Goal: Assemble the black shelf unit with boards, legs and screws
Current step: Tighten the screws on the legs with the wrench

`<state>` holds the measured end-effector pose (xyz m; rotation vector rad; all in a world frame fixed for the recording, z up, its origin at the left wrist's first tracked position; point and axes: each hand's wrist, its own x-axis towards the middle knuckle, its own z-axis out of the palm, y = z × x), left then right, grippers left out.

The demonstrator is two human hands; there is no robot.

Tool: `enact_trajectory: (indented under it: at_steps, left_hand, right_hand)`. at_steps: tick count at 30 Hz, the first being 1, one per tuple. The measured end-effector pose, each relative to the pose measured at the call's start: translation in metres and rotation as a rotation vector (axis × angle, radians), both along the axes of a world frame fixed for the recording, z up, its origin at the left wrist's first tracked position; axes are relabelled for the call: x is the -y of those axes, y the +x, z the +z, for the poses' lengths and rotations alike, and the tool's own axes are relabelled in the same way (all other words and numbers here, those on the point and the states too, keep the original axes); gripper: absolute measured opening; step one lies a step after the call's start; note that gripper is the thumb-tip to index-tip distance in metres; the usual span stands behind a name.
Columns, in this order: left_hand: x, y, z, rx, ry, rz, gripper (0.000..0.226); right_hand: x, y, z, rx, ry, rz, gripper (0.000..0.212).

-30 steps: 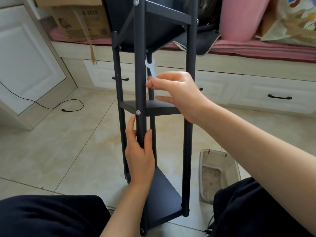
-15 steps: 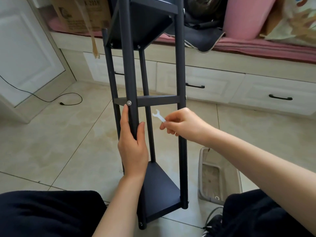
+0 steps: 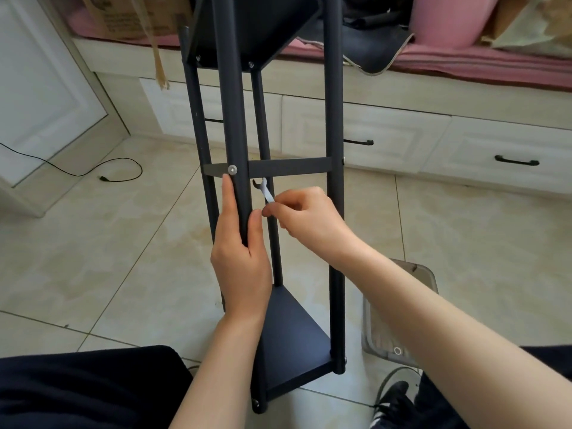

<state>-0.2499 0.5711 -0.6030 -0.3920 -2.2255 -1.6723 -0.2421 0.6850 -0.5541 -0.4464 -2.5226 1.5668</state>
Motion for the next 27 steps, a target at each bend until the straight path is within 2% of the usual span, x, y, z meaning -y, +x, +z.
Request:
enact_trajectory:
  at_steps: [8, 20, 27]
  left_hand:
    - [-0.002, -0.003, 0.001, 0.001, 0.039, -0.029, 0.055]
    - [-0.001, -0.003, -0.001, 0.023, 0.058, -0.044, 0.052]
    - [-0.007, 0.001, 0.001, 0.028, 0.058, -0.066, 0.053]
  right_hand:
    - [0.005, -0.007, 0.004, -0.074, -0.024, -0.013, 0.022]
    - [0.007, -0.007, -0.006, -0.139, 0.083, -0.067, 0.024]
    - [0.010, -0.013, -0.005, -0.170, 0.018, -0.064, 0.023]
